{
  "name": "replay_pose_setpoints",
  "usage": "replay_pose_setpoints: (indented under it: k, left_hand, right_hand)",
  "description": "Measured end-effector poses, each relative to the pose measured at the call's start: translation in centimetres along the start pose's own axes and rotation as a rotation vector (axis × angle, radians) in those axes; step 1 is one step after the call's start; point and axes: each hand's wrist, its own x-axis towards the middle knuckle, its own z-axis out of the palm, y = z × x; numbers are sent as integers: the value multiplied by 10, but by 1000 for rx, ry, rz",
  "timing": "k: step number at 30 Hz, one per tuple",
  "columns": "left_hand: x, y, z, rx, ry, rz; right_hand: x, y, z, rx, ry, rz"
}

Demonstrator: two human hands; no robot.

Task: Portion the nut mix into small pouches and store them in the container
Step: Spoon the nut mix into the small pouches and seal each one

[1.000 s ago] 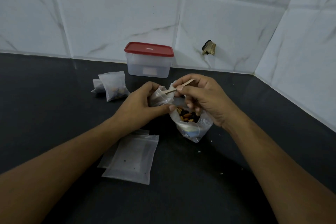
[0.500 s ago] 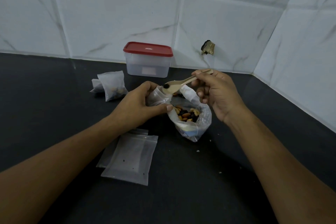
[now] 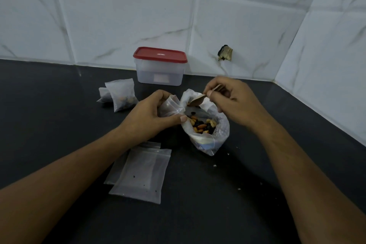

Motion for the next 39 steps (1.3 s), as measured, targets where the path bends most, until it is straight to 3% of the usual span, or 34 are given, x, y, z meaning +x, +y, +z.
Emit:
replay_pose_setpoints:
  k: [6, 20, 34, 39]
  left_hand:
    - [0, -1, 0, 19, -6, 9]
    - [-1, 1, 1, 41, -27, 23]
    - [-1, 1, 0, 50, -37, 18]
    - [0, 2, 1, 55, -41, 23]
  right_hand:
    - [2, 0, -3, 57, 137, 69]
    - [6, 13, -6, 233, 72, 326]
    - [5, 11, -8, 109, 68, 248]
    - [7, 14, -5, 185, 59, 342]
